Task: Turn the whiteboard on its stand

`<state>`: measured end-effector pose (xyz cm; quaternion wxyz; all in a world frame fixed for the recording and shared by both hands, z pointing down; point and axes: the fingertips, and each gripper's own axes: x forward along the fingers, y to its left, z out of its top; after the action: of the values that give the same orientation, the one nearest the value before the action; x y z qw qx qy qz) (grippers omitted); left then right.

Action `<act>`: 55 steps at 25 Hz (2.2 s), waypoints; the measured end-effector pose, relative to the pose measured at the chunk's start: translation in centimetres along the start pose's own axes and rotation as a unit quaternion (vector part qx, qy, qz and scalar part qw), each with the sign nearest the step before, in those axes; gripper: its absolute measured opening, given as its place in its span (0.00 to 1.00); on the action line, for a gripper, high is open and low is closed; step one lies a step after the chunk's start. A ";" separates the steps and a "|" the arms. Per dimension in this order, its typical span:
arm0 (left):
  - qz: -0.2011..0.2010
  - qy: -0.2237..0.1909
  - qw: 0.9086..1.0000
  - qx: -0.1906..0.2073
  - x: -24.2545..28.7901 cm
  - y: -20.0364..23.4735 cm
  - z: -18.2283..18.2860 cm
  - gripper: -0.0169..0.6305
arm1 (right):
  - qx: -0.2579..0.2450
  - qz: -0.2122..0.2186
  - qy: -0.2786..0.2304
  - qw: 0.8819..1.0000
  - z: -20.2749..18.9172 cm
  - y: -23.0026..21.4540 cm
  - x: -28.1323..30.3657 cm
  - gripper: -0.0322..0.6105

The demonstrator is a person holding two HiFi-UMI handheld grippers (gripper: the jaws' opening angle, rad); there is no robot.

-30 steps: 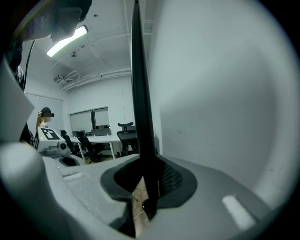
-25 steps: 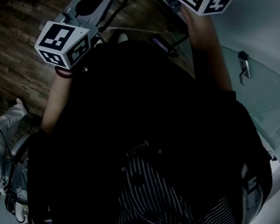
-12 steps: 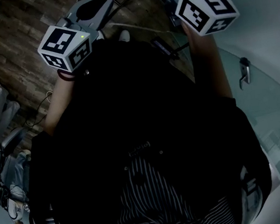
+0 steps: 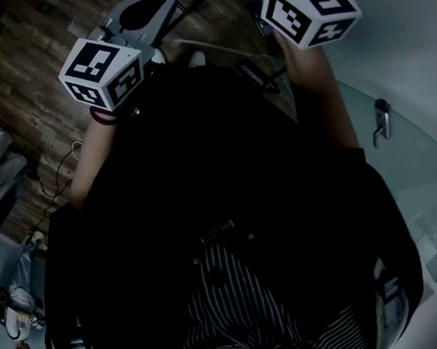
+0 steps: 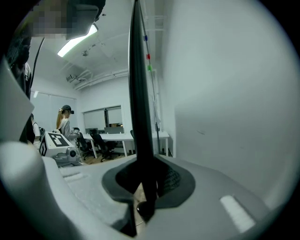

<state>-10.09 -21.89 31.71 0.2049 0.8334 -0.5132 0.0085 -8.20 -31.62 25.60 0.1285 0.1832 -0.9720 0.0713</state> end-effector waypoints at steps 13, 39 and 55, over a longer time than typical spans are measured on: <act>0.022 -0.007 1.000 0.000 -1.5 1.3 0.1 0.02 | -0.007 0.018 -0.008 1.000 1.8 1.9 6.8 0.15; 0.000 -0.016 1.000 0.011 0.0 0.2 1.3 0.02 | -0.011 -0.037 -0.010 0.999 2.0 -8.8 4.1 0.24; -0.048 -0.024 0.998 0.045 2.7 -2.6 3.0 0.02 | 0.048 -0.028 -0.018 0.998 -2.8 -2.5 -7.6 0.14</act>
<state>-7.17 -24.24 28.70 0.1552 0.8652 -0.4769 0.0019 0.21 -30.83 26.43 0.1039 0.2175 -0.9641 0.1113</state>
